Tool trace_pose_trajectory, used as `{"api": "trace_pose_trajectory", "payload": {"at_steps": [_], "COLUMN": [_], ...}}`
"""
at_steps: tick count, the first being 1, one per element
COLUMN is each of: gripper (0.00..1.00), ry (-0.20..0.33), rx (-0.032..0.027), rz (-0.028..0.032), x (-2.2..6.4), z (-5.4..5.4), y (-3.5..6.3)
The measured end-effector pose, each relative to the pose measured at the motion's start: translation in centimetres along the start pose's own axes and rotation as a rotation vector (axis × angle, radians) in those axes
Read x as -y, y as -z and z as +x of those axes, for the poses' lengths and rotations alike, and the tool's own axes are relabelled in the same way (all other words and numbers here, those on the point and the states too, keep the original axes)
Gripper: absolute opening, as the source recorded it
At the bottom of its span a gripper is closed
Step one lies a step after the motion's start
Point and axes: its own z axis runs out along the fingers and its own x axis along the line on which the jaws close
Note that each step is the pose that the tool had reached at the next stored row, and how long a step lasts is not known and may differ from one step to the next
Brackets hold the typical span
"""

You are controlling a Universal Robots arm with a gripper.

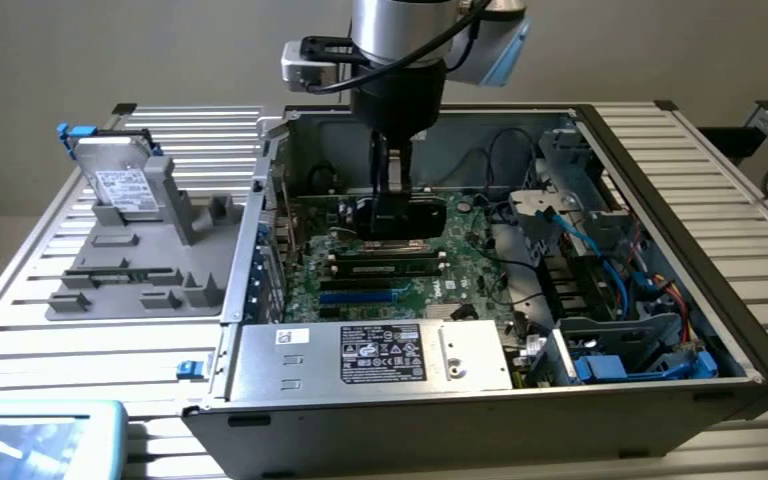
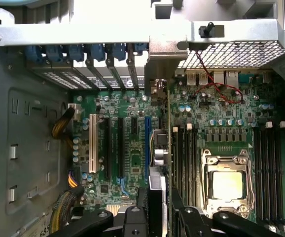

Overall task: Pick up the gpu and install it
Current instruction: 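Insert the gpu into the slot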

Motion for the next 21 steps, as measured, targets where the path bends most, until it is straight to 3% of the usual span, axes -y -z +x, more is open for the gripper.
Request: {"api": "trace_pose_trajectory", "payload": {"at_steps": [13, 21], "gripper": [0.29, 0.29], "ry": [0.0, 0.0], "rx": [0.0002, 0.0001], "rz": [0.0015, 0.0015], "x": [-0.15, -0.13], "z": [1.4, 1.6], "y": [-2.38, -3.84]}}
